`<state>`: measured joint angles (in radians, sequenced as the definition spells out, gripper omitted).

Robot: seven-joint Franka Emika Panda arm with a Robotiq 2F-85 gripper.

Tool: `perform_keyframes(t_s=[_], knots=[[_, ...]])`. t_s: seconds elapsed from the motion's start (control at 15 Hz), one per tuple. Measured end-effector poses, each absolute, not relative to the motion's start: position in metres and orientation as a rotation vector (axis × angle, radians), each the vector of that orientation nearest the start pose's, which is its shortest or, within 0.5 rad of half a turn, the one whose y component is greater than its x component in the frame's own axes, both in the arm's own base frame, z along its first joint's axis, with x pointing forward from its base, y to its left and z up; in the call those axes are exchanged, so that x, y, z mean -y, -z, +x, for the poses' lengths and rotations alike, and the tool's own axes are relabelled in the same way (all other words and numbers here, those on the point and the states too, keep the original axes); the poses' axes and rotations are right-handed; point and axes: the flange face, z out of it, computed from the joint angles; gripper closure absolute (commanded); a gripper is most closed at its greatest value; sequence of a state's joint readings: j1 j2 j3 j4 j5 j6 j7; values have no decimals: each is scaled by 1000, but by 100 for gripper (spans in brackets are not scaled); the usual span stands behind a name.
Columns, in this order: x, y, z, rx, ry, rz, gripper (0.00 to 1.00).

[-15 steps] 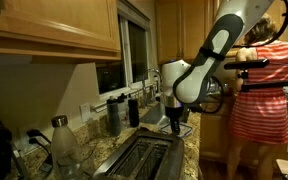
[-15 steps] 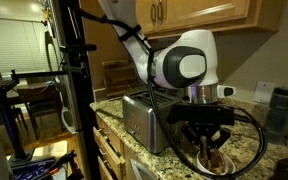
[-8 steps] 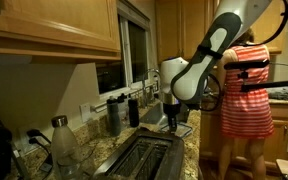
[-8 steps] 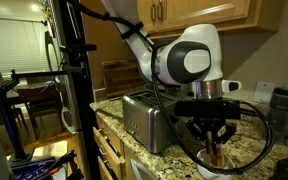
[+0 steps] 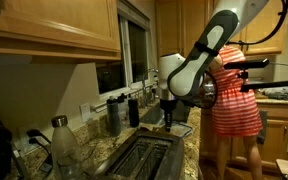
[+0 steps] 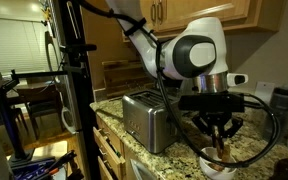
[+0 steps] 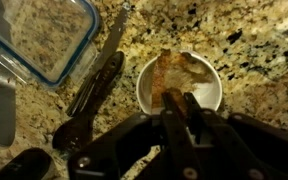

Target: Take the slice of the bread at the left and place it in the top compartment of the toaster then take the remaining slice of bread and put it in the bottom compartment of the toaster

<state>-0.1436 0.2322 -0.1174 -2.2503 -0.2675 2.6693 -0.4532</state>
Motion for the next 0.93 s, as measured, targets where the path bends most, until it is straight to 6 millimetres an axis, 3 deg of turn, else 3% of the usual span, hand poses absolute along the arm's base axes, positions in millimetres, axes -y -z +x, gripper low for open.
perform_keyframes(t_s=[0.27, 0.53, 0.93], knots=[[134, -275, 542, 683, 179, -3281, 90], [120, -274, 545, 656, 183, -3252, 90], [111, -286, 557, 610, 232, -3233, 90]])
